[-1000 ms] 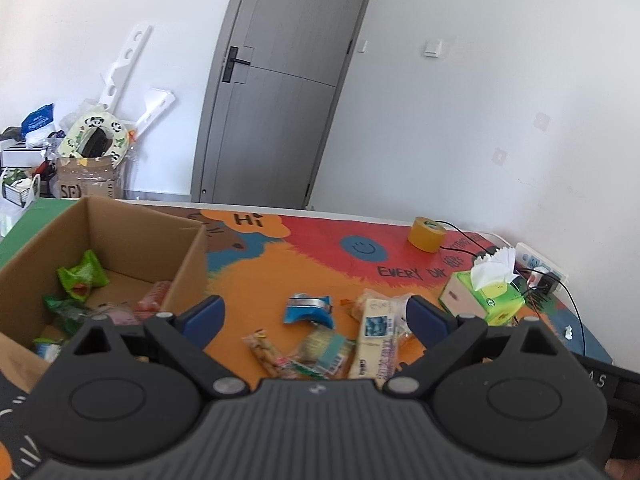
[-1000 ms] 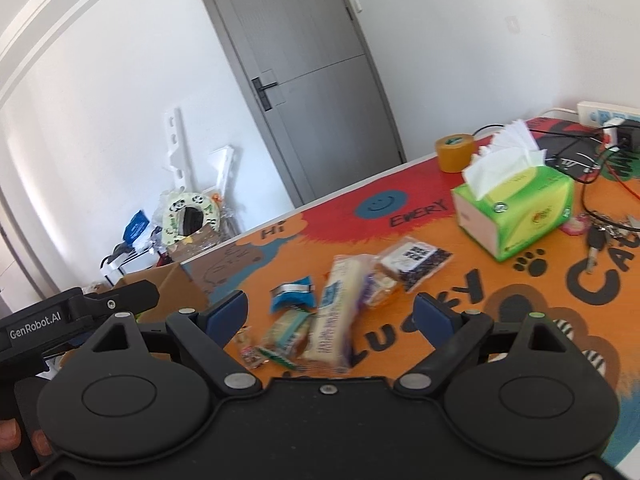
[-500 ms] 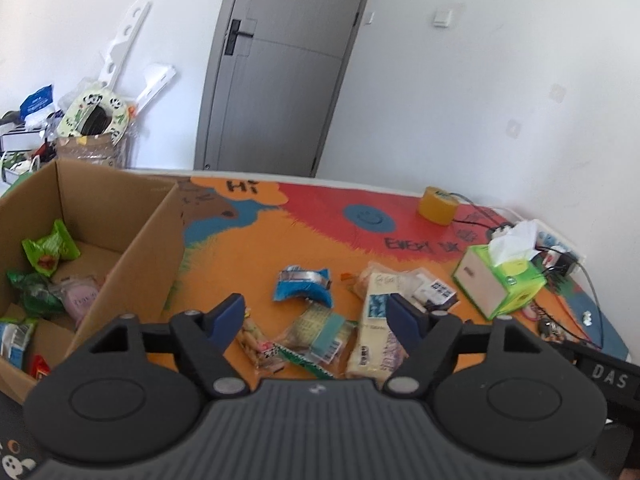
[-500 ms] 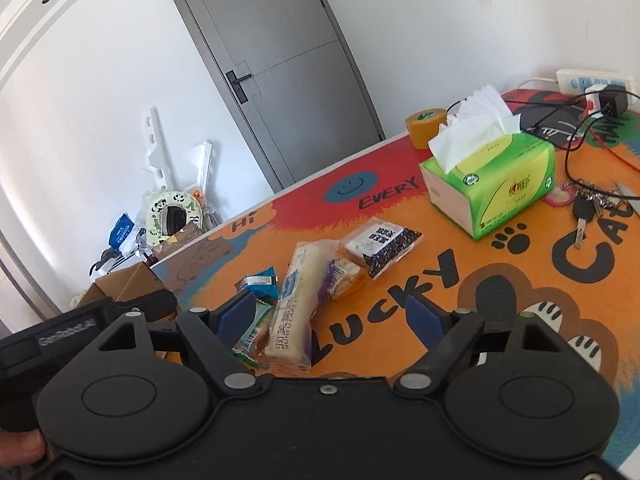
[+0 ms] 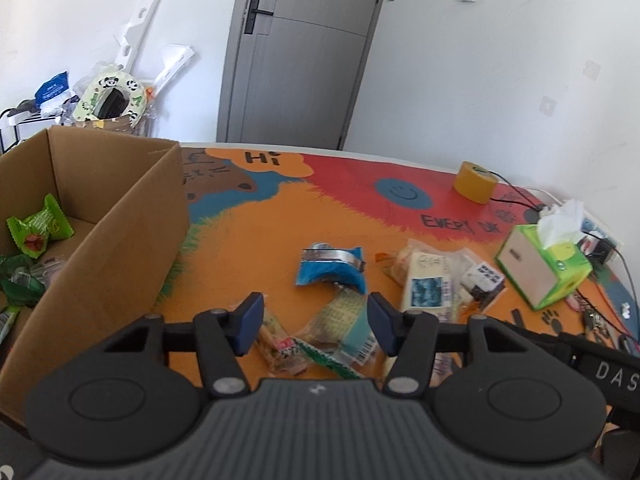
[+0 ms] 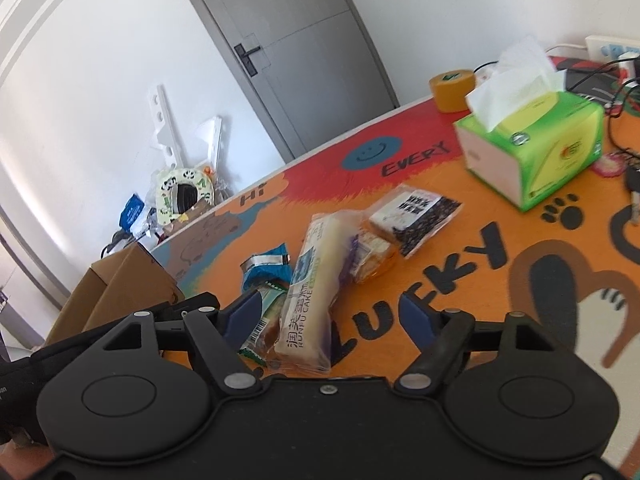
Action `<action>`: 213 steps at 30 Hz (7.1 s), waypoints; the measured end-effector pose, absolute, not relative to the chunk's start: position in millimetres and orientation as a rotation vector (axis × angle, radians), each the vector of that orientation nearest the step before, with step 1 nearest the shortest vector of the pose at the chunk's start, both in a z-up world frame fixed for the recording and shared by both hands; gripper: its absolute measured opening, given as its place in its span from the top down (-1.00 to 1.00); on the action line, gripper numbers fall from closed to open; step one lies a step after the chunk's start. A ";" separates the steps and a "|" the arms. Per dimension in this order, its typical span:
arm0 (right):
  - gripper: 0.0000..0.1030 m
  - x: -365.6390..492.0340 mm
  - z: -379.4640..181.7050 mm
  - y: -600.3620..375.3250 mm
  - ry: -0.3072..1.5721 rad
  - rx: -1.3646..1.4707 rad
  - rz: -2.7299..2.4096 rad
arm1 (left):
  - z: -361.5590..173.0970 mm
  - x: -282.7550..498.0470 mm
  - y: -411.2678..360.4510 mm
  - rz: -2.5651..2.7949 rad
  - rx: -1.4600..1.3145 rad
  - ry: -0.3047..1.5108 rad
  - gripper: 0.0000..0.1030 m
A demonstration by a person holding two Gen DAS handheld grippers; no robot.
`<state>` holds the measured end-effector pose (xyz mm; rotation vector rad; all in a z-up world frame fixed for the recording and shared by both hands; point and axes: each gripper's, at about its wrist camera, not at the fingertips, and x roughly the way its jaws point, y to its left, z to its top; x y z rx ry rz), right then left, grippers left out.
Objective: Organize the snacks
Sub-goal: 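Grasp the white cake bar with the right gripper while the left grasps the peanut snack, then carry both snacks into the cardboard box and open both grippers, then withdraw both grippers from the box toward the remaining snacks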
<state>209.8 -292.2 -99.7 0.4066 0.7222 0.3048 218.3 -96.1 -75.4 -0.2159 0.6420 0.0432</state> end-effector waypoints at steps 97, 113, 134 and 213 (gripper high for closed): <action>0.47 180.1 -85.0 -265.9 0.704 0.365 0.362 | -50.7 166.1 -81.8 0.033 -0.143 0.572 0.67; 0.47 177.3 -50.6 -225.1 0.637 0.341 0.446 | -3.7 145.8 -42.5 0.072 -0.154 0.466 0.67; 0.47 190.2 -34.8 -155.1 0.635 0.280 0.547 | 1.8 145.1 46.6 0.194 -0.229 0.453 0.67; -1.00 164.4 -26.0 -246.8 0.563 0.338 0.328 | 12.7 138.3 -14.1 0.059 -0.282 0.463 -0.90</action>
